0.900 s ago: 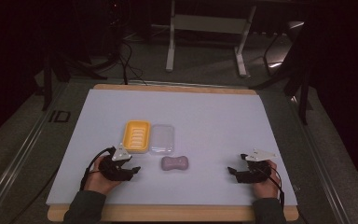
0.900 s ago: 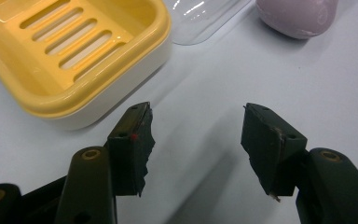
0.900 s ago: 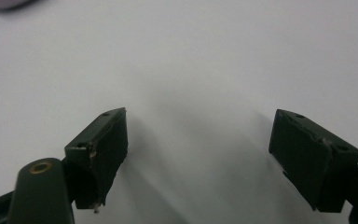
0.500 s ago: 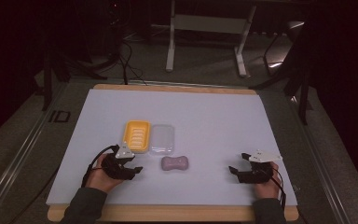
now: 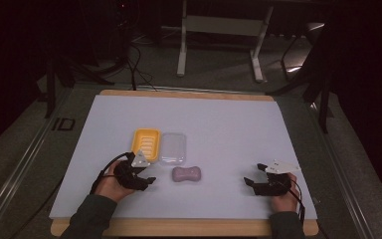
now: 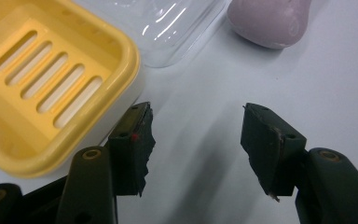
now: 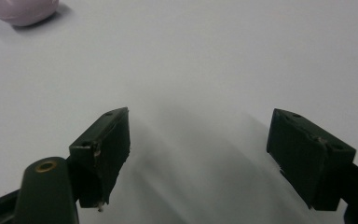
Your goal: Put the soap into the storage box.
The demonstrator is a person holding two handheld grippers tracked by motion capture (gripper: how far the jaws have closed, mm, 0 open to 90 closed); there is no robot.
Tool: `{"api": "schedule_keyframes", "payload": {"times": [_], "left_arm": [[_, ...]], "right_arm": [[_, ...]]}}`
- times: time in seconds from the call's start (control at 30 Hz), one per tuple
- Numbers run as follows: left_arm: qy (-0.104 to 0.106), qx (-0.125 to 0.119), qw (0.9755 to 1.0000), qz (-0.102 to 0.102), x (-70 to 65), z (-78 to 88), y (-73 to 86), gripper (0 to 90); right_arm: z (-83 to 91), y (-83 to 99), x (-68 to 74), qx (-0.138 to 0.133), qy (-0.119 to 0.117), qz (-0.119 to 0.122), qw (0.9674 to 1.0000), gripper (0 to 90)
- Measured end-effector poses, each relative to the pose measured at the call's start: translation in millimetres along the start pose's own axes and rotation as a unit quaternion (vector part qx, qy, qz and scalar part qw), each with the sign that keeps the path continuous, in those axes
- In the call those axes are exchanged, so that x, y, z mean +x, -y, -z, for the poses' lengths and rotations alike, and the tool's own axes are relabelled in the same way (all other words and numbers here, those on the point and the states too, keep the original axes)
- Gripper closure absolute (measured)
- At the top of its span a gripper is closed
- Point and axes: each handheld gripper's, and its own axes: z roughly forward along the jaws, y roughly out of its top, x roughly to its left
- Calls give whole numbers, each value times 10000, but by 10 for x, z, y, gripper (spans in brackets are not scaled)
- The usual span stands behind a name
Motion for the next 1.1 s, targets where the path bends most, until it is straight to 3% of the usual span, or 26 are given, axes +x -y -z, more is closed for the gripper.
{"api": "schedule_keyframes", "payload": {"times": [0.73, 1.1], "left_arm": [[70, 324, 9982, -505, 16, -40, -310, 438], [102, 384, 9971, -645, -10, -79, -399, 440]], "right_arm": [[27, 12, 0, -151, -28, 45, 9999, 208], [31, 13, 2, -170, -43, 53, 9998, 208]]}}
